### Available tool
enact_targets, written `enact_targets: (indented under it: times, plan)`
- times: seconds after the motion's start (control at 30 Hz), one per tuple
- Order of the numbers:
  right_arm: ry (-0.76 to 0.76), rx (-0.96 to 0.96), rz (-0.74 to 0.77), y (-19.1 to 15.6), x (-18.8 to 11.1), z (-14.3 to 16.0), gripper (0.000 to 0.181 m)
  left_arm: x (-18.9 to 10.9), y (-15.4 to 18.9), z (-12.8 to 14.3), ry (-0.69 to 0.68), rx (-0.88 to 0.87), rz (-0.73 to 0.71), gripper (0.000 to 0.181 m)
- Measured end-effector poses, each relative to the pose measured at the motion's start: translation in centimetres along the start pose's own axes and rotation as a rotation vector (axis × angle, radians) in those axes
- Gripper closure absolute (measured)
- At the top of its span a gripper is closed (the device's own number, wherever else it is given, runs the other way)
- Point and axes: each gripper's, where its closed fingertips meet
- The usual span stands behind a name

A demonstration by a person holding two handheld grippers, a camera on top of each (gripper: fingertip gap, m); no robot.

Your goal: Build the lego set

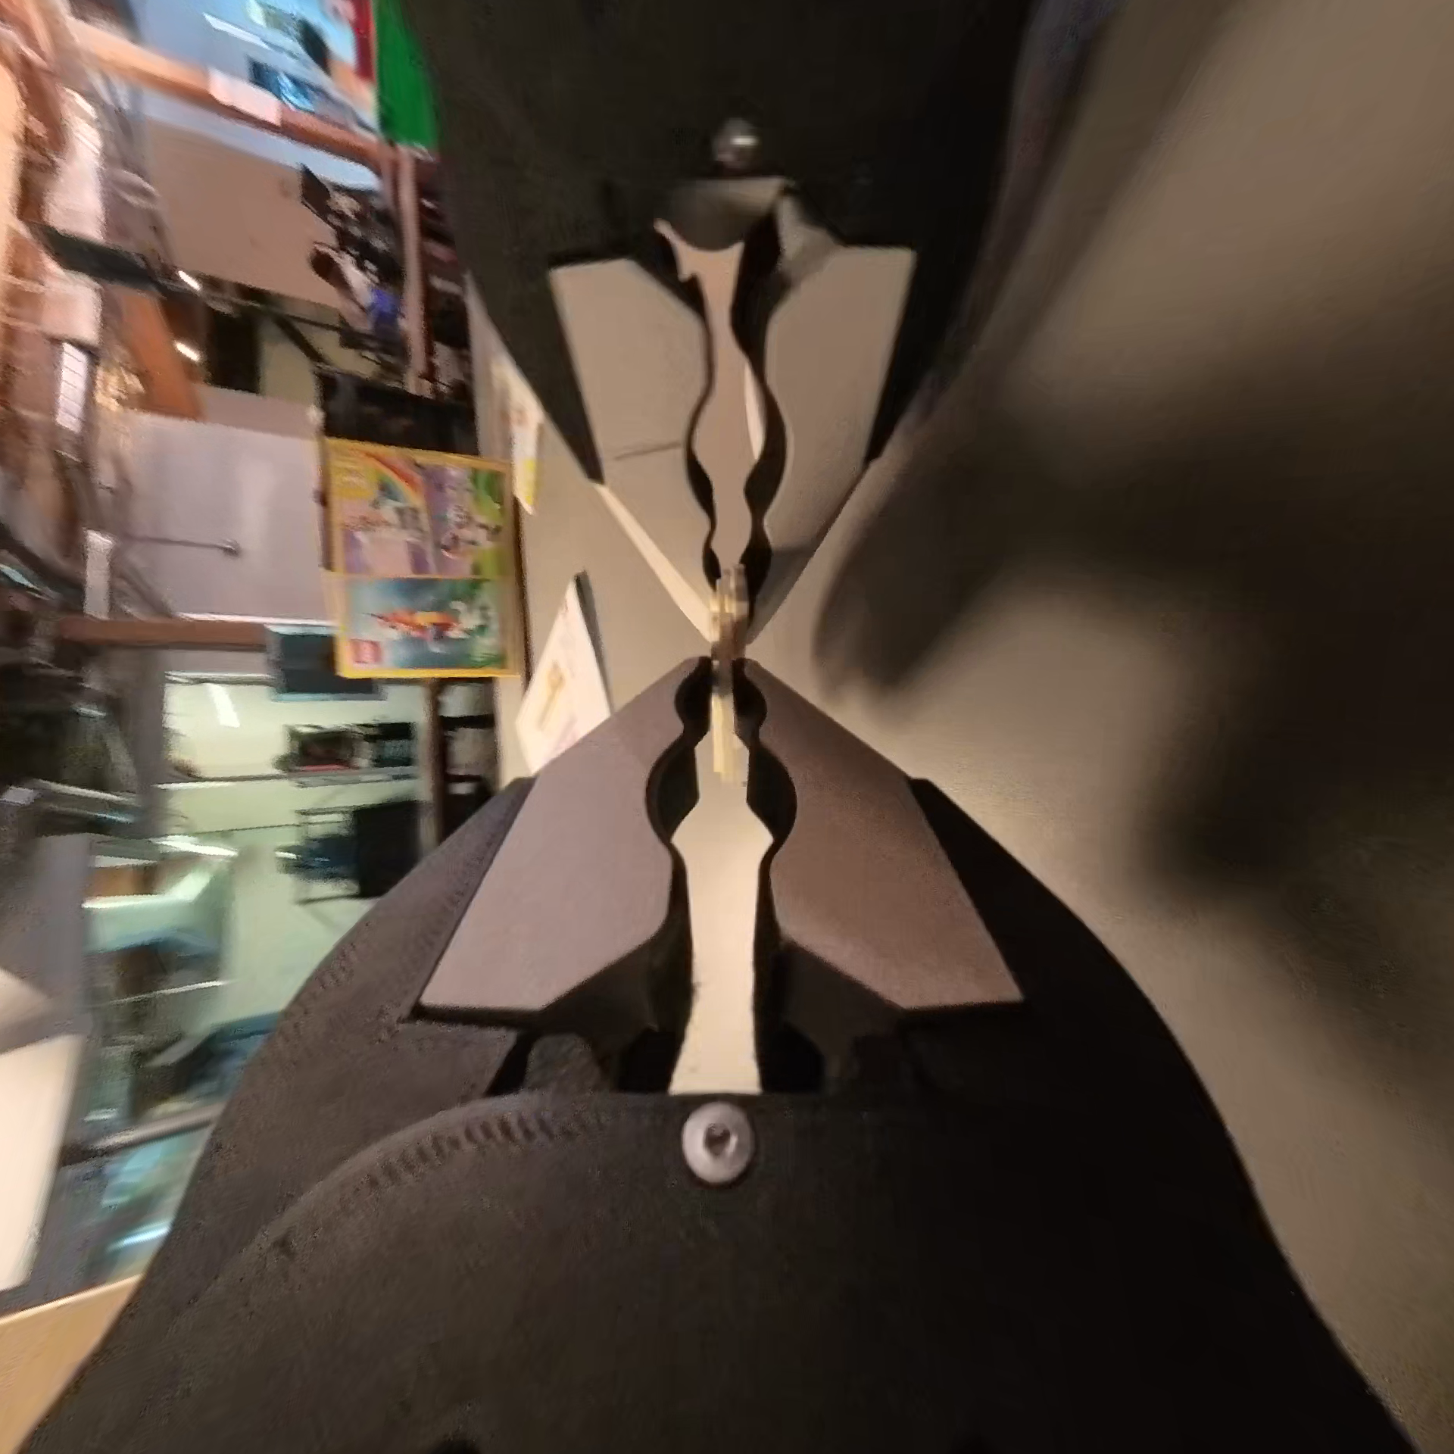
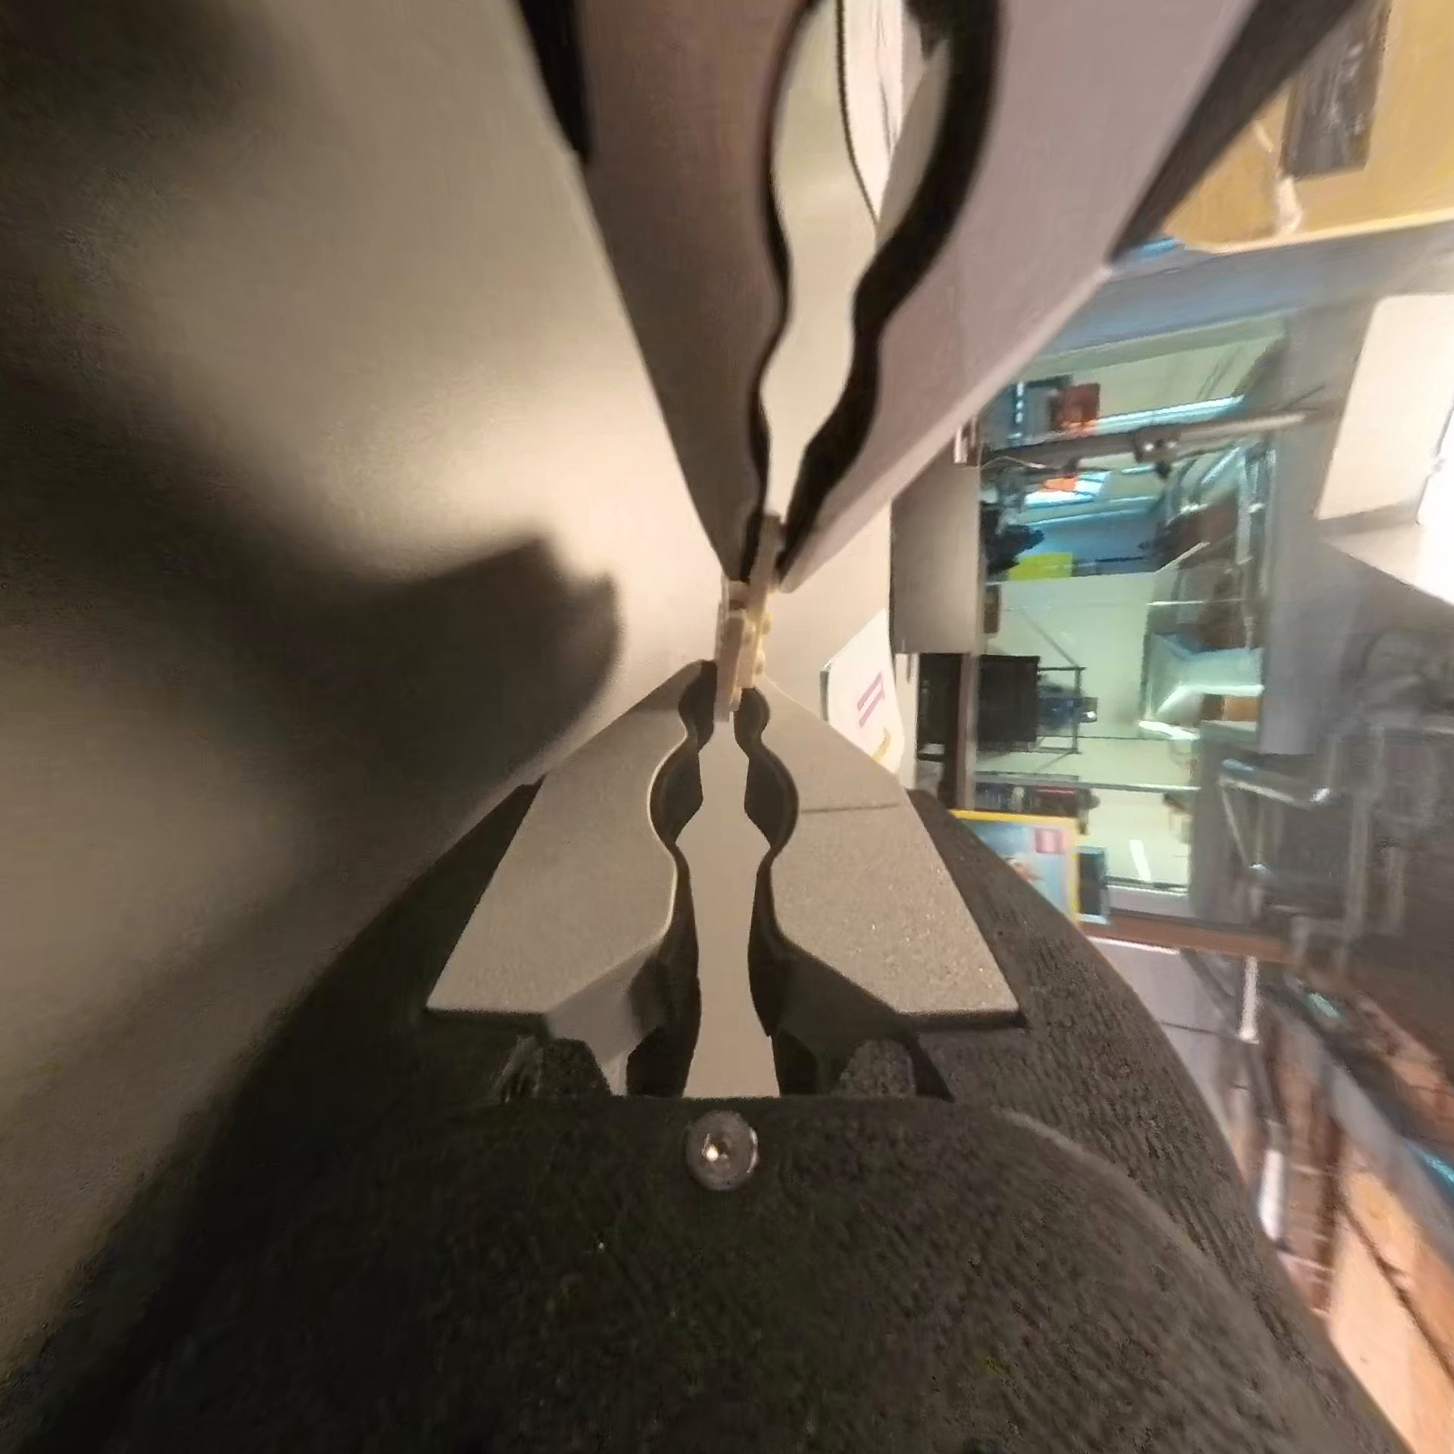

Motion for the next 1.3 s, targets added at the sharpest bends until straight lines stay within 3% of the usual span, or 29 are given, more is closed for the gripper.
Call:
enact_targets:
  times: [0.33, 0.53, 1.3]
  plan:
    - [0.063, -0.011, 0.095, 1.6, -0.6, -0.4, 0.178, -0.5, -1.6, -0.7, 0.127, -0.388, 0.008, 0.177]
    - [0.069, -0.035, 0.163, 2.6, -0.9, -0.4, 0.177, -0.8, -2.6, -1.2, 0.188, -0.529, 0.001, 0.177]
    - [0.137, -0.061, 0.228, 3.7, -2.0, -0.9, 0.177, -1.5, -3.3, -2.7, 0.35, -0.744, 0.049, 0.177]
Point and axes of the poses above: each gripper's, where its closed fingertips meet, x out along the fingers, z out of its underside, y = z × x across the jaws, and after that the axes turned 4 degrees about y, right-handed
